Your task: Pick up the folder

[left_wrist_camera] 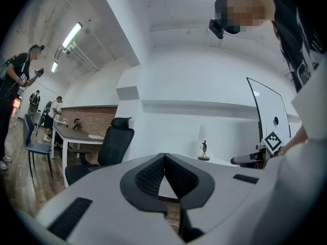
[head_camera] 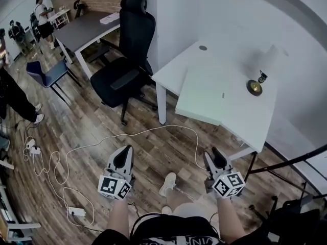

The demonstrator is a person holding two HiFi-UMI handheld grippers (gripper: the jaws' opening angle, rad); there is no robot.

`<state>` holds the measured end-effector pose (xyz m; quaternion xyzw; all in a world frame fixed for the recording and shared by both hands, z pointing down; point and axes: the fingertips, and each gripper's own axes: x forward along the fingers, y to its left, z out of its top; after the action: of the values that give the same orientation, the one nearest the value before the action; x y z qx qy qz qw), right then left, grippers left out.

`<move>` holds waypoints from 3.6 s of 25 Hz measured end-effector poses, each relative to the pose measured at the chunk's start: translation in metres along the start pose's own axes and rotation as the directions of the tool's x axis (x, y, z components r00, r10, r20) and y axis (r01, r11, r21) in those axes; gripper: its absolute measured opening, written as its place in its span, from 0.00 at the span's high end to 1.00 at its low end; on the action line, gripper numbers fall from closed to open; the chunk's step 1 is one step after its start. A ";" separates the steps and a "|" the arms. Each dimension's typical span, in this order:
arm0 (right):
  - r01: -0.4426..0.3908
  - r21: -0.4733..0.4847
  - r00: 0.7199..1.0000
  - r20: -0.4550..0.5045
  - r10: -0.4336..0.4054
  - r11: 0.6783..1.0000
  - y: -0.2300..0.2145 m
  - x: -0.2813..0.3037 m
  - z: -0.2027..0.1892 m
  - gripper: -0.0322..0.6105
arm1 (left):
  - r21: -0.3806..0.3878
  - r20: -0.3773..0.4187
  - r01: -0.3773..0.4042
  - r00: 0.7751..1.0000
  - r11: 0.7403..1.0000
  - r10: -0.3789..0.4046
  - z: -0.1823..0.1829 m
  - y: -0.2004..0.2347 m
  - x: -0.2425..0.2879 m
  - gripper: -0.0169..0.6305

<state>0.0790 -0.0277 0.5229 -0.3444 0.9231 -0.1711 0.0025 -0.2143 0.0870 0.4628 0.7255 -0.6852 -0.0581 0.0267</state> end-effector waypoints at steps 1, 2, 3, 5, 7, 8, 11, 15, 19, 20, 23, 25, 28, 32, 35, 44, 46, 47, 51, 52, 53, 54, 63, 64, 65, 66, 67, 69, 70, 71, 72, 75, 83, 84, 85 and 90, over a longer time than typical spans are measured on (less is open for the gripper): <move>0.003 0.001 1.000 -0.003 -0.003 1.000 -0.003 0.004 0.000 0.68 | -0.001 0.001 0.005 1.000 1.000 -0.005 -0.001 0.001 0.007 0.95; 0.006 0.003 1.000 -0.005 -0.006 1.000 -0.006 0.009 -0.001 0.68 | 0.000 0.001 0.012 1.000 1.000 -0.012 -0.002 0.003 0.014 0.95; 0.009 0.007 1.000 -0.007 -0.009 1.000 -0.009 0.014 -0.001 0.68 | 0.002 0.000 0.020 1.000 1.000 -0.020 -0.004 0.005 0.021 0.95; 0.019 0.021 1.000 -0.018 -0.019 1.000 -0.014 0.024 -0.003 0.67 | -0.002 -0.008 0.025 1.000 1.000 -0.025 -0.006 0.010 0.032 0.95; 0.023 0.034 0.999 -0.025 -0.022 0.999 -0.017 0.035 -0.005 0.67 | -0.007 -0.017 0.026 1.000 1.000 -0.026 -0.005 0.015 0.042 0.95; 0.024 0.041 0.999 -0.028 -0.023 0.999 -0.019 0.041 -0.006 0.67 | -0.005 -0.020 0.027 0.999 1.000 -0.027 -0.005 0.018 0.047 0.95; 0.028 0.067 0.999 -0.043 -0.025 0.997 -0.023 0.062 -0.007 0.67 | -0.002 -0.026 0.031 0.999 1.000 -0.031 -0.003 0.029 0.064 0.95; 0.035 0.101 0.998 -0.058 -0.029 0.994 -0.029 0.087 -0.009 0.65 | -0.010 -0.022 0.049 0.999 0.999 -0.049 -0.001 0.040 0.092 0.95; 0.063 0.136 0.997 -0.061 -0.055 0.989 -0.041 0.108 -0.012 0.64 | -0.008 -0.042 0.065 0.997 0.998 -0.065 -0.009 0.049 0.121 0.95; 0.070 0.154 0.996 -0.061 -0.061 0.986 -0.045 0.112 -0.013 0.63 | -0.012 -0.047 0.071 0.996 0.997 -0.072 -0.011 0.050 0.129 0.95; 0.093 0.246 0.995 -0.054 -0.082 0.965 -0.058 0.123 -0.017 0.62 | -0.025 -0.056 0.093 0.994 0.995 -0.095 -0.017 0.051 0.151 0.95; 0.110 0.316 0.994 -0.048 -0.100 0.942 -0.066 0.128 -0.020 0.61 | -0.029 -0.064 0.106 0.992 0.994 -0.108 -0.020 0.051 0.164 0.95; 0.110 0.387 0.994 -0.047 -0.099 0.915 -0.072 0.137 -0.025 0.58 | -0.036 -0.073 0.122 0.990 0.992 -0.124 -0.026 0.052 0.180 0.95; 0.101 0.470 0.995 -0.051 -0.088 0.877 -0.078 0.152 -0.032 0.54 | -0.054 -0.077 0.138 0.987 0.989 -0.142 -0.036 0.053 0.203 0.95; 0.108 0.519 0.994 -0.044 -0.099 0.848 -0.087 0.158 -0.034 0.52 | -0.081 -0.082 0.151 0.984 0.985 -0.157 -0.044 0.050 0.220 0.95; 0.098 0.690 0.988 0.021 -0.156 0.717 -0.111 0.167 -0.030 0.46 | -0.096 -0.127 0.189 0.972 0.977 -0.200 -0.061 0.029 0.250 0.95; 0.061 0.717 0.988 0.058 -0.147 0.694 -0.110 0.174 -0.024 0.45 | -0.099 -0.137 0.194 0.969 0.976 -0.207 -0.065 0.027 0.255 0.95; 0.052 0.723 0.987 0.066 -0.143 0.689 -0.111 0.177 -0.023 0.44 | -0.100 -0.143 0.198 0.967 0.975 -0.211 -0.066 0.026 0.257 0.95; -0.012 0.736 0.988 0.111 -0.104 0.677 -0.108 0.189 -0.016 0.43 | -0.090 -0.167 0.225 0.957 0.970 -0.237 -0.071 0.022 0.266 0.95; -0.011 0.743 0.988 0.109 -0.106 0.669 -0.108 0.190 -0.018 0.43 | -0.089 -0.170 0.231 0.955 0.969 -0.243 -0.071 0.023 0.268 0.95; 0.003 0.749 0.989 0.097 -0.114 0.662 -0.108 0.191 -0.021 0.43 | -0.091 -0.172 0.234 0.954 0.968 -0.247 -0.071 0.024 0.271 0.95; 0.028 0.756 0.989 0.075 -0.129 0.654 -0.110 0.191 -0.025 0.42 | -0.096 -0.174 0.235 0.953 0.967 -0.249 -0.072 0.026 0.273 0.95; -0.003 0.773 0.983 0.119 -0.140 0.635 -0.112 0.202 -0.021 0.42 | -0.111 -0.199 0.252 0.942 0.961 -0.270 -0.078 0.036 0.286 0.95; -0.020 0.772 0.981 0.137 -0.135 0.635 -0.112 0.204 -0.018 0.42 | -0.112 -0.205 0.257 0.939 0.960 -0.275 -0.081 0.037 0.287 0.95; -0.031 0.771 0.980 0.149 -0.132 0.636 -0.112 0.206 -0.017 0.42 | -0.114 -0.211 0.261 0.936 0.959 -0.280 -0.084 0.037 0.287 0.95; -0.036 0.769 0.979 0.154 -0.130 0.638 -0.112 0.208 -0.016 0.42 | -0.117 -0.217 0.265 0.934 0.957 -0.285 -0.087 0.037 0.288 0.95; -0.037 0.767 0.979 0.155 -0.130 0.640 -0.112 0.211 -0.017 0.42 | -0.120 -0.221 0.267 0.932 0.956 -0.288 -0.091 0.037 0.288 0.95; -0.029 0.766 0.978 0.153 -0.138 0.642 -0.113 0.213 -0.019 0.41 | -0.125 -0.229 0.272 0.928 0.954 -0.294 -0.096 0.035 0.288 0.95; -0.028 0.770 0.977 0.157 -0.147 0.638 -0.114 0.213 -0.020 0.41 | -0.127 -0.232 0.274 0.926 0.953 -0.297 -0.098 0.034 0.288 0.95; -0.029 0.776 0.974 0.165 -0.158 0.630 -0.117 0.213 -0.021 0.41 | -0.128 -0.234 0.278 0.924 0.952 -0.301 -0.100 0.033 0.287 0.95; -0.033 0.785 0.969 0.175 -0.171 0.619 -0.120 0.212 -0.022 0.41 | -0.128 -0.235 0.281 0.923 0.951 -0.304 -0.101 0.032 0.287 0.95; -0.039 0.811 0.958 0.196 -0.209 0.583 -0.129 0.212 -0.026 0.41 | -0.127 -0.238 0.285 0.921 0.950 -0.308 -0.103 0.033 0.287 0.95; -0.051 0.822 0.951 0.213 -0.224 0.567 -0.138 0.225 -0.023 0.41 | -0.129 -0.246 0.279 0.921 0.952 -0.303 -0.106 0.038 0.282 0.95; -0.053 0.826 0.950 0.215 -0.228 0.561 -0.138 0.226 -0.024 0.41 | -0.128 -0.247 0.278 0.921 0.952 -0.302 -0.107 0.039 0.281 0.95; -0.055 0.830 0.948 0.218 -0.233 0.555 -0.139 0.227 -0.025 0.41 | -0.128 -0.248 0.276 0.921 0.953 -0.300 -0.107 0.040 0.280 0.95; -0.063 0.846 0.937 0.232 -0.260 0.529 -0.147 0.230 -0.026 0.41 | -0.128 -0.244 0.271 0.924 0.954 -0.295 -0.109 0.046 0.283 0.95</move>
<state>-0.0057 -0.2696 0.6197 -0.3761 0.6896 -0.5339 0.3131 -0.2310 -0.2025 0.5629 0.8161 -0.5603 0.0030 0.1414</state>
